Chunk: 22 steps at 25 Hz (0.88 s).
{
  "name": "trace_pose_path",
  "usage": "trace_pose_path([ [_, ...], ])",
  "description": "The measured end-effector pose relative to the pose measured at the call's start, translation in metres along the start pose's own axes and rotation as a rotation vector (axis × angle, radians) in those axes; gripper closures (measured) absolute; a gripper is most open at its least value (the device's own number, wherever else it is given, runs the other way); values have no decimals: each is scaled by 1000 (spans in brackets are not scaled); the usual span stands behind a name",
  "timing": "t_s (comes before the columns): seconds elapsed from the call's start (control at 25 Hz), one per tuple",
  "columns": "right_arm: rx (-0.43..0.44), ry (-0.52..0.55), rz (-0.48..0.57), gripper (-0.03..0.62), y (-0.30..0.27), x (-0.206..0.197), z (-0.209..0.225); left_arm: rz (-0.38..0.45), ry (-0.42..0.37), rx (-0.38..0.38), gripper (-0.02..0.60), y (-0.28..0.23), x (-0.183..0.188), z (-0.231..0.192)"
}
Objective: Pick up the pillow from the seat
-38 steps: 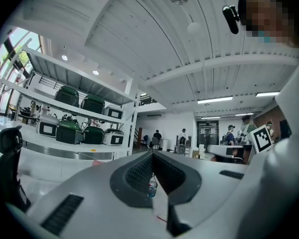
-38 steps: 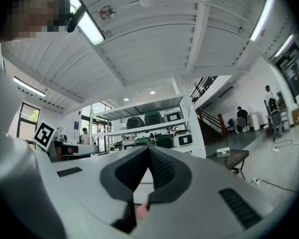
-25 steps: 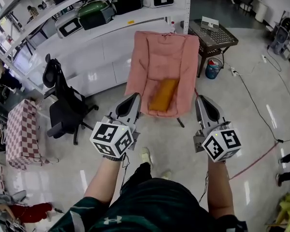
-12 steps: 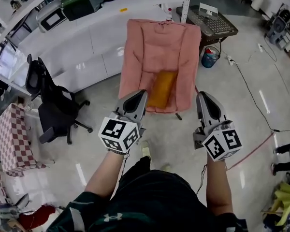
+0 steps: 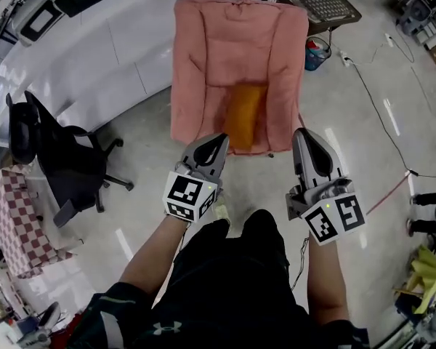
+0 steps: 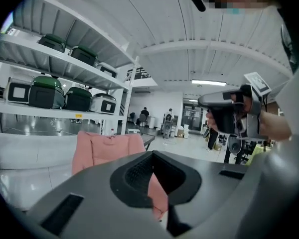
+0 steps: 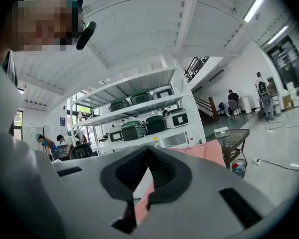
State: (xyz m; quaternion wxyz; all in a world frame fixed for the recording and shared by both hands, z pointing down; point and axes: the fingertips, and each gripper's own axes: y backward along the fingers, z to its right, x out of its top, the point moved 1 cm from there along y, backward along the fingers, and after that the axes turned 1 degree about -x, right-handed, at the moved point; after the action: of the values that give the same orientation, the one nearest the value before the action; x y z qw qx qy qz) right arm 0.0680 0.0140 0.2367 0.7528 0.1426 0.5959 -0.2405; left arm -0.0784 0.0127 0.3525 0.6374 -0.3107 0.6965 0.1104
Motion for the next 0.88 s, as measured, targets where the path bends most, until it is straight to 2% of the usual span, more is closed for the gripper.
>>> trace_pose_path([
  [0.16,-2,-10,-25,592,-26,-25,17,-80,-50,-39,577,-33,-52,-4],
  [0.32,14,-15,-49,592,-59,-61,44,-162,-151,-68,577,-76,-116,-10],
  [0.44,25,-26,-80,592,-83,-101,67,-239,-218,-101,577,-101,-167,-13],
  [0.52,31,-47,-113,591,-99,-130,81,-279,-228,-107,577,-114,-199,-18],
  [0.72,62,-83,-170,591,-132,-195,105,-335,-284,-96,577,-144,-277,-38],
  [0.8,80,-97,-171,592,-143,-219,113,-366,-305,-114,566,-159,-311,-42],
  [0.88,94,-108,-177,591,-152,-245,120,-402,-325,-141,520,-173,-343,-46],
])
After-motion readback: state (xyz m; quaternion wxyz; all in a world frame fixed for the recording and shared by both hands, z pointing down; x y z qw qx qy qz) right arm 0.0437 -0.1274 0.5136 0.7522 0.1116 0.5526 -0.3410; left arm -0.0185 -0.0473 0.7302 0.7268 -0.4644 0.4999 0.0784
